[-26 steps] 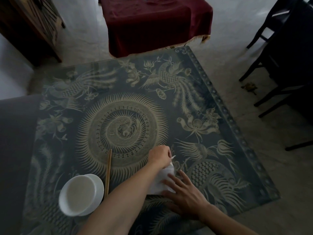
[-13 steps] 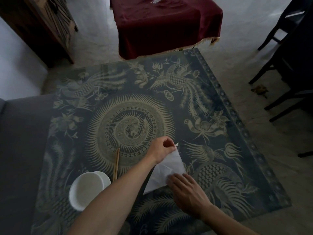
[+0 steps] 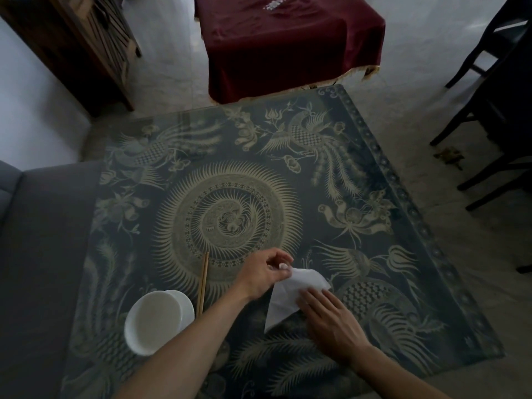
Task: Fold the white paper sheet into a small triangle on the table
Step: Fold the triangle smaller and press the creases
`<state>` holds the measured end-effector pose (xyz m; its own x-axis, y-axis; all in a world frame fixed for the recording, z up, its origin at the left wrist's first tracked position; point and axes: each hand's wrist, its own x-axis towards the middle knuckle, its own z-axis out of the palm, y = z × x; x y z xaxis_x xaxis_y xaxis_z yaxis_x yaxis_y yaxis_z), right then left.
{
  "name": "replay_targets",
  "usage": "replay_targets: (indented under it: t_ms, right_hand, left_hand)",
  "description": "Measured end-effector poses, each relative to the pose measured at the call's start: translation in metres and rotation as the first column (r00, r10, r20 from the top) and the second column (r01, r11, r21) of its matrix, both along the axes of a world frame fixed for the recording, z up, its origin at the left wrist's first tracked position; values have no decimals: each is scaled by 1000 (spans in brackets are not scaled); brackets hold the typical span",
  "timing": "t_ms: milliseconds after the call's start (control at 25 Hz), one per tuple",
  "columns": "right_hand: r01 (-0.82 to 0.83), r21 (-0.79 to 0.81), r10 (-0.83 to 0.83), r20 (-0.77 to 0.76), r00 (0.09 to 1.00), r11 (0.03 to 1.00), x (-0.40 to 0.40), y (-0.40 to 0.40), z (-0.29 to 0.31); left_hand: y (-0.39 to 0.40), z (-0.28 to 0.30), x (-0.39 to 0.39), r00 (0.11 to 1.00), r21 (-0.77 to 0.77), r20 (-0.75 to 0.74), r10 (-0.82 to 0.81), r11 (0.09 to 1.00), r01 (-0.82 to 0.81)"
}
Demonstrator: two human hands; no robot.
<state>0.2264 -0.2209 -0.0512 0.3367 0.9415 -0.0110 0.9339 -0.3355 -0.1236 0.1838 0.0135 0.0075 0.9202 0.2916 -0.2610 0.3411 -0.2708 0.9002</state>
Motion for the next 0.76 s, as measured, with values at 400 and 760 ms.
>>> replay_targets:
  t_ms: [400,760]
  right_hand:
    - [-18,97,19,-12,1000,995,-18,-18,-20]
    - [8,51,-4,-74,997,999,-23,-27,-17]
  left_hand:
    - [-24,-11,-53,995,315,6,-102,944,95]
    - [-33,-26,-81,987,500,-10,-163,854,146]
